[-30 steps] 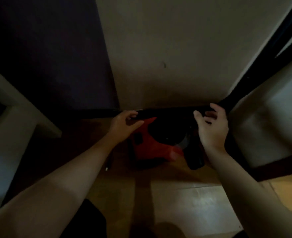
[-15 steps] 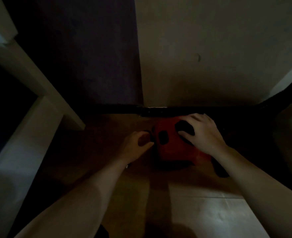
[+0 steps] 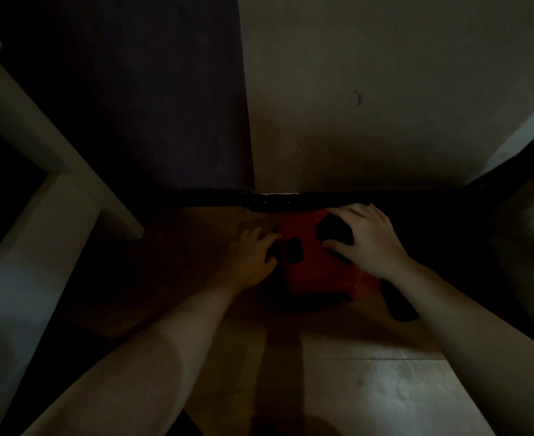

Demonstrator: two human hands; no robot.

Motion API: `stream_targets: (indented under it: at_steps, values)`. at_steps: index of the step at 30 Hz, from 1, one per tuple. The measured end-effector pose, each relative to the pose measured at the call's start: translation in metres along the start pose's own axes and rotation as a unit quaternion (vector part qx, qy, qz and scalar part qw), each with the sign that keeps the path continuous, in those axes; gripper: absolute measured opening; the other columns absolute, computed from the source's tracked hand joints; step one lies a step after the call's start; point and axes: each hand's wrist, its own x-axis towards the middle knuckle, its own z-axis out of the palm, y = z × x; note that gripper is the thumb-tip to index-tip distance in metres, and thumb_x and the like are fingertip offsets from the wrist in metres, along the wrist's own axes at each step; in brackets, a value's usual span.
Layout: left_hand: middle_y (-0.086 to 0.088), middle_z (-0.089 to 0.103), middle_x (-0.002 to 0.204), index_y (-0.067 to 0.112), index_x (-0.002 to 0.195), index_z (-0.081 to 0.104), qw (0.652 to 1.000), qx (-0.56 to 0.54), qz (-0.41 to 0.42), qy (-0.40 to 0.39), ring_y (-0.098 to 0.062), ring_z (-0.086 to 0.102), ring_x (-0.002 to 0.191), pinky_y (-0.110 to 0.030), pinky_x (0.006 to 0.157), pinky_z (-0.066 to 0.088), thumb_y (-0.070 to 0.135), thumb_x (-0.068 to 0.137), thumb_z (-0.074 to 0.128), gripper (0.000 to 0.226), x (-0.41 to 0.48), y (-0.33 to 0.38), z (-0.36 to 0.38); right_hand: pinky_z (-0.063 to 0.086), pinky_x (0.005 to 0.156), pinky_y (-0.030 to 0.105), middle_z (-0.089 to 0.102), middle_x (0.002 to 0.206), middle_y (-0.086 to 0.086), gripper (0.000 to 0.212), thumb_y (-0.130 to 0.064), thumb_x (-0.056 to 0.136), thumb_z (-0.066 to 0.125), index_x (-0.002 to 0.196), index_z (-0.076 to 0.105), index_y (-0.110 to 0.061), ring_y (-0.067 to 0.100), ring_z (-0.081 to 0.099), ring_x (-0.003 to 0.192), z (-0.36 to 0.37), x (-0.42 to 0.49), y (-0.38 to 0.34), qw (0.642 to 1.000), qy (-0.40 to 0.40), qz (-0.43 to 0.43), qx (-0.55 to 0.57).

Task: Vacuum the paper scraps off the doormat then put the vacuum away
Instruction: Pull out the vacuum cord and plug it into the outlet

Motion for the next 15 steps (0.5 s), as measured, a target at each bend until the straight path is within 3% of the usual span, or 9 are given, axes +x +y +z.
stream_targets:
  at_steps: [5,9,12,15]
  values:
    - [0.003,0.029,0.158,0.029,0.139,0.049,0.994,0.054,0.059,-0.07,-0.021,0.023,0.146,-0.044,0.112,0.026,0.043,0.091,0.056,0.05,0.005,-0.013,-0.006,0.013,0.123,0.042,0.05,0.147,-0.001,0.067,-0.056,0.092,0.063,0.149,0.046,-0.026,0.02,0.038,0.142,0.004,0.003,0.001,1.0,0.003,0.01,-0.002]
    - [-0.009,0.045,0.143,0.028,0.14,0.048,0.987,0.06,0.1,-0.109,-0.031,0.044,0.131,-0.039,0.106,0.035,0.05,0.09,0.059,0.056,0.009,-0.02,-0.006,0.014,0.122,0.043,0.05,0.147,0.0,0.066,-0.056,0.093,0.061,0.149,0.045,-0.027,0.021,0.037,0.143,0.005,0.003,0.0,1.0,0.006,0.015,-0.008]
    - [-0.018,0.04,0.146,0.028,0.144,0.044,0.987,0.042,0.06,-0.144,-0.037,0.038,0.134,-0.043,0.11,0.035,0.049,0.093,0.059,0.058,0.008,-0.021,-0.001,0.014,0.122,0.042,0.051,0.146,0.001,0.065,-0.055,0.094,0.059,0.15,0.044,-0.027,0.022,0.038,0.142,0.004,0.004,-0.003,1.0,0.012,0.019,0.002]
    - [-0.013,0.051,0.133,0.023,0.127,0.055,0.988,-0.028,0.066,-0.134,-0.032,0.047,0.127,-0.039,0.103,0.04,0.038,0.094,0.062,0.037,0.007,-0.021,0.005,0.013,0.122,0.039,0.051,0.148,0.001,0.064,-0.054,0.095,0.058,0.151,0.042,-0.026,0.022,0.037,0.142,0.002,0.003,-0.004,1.0,0.011,0.024,0.017]
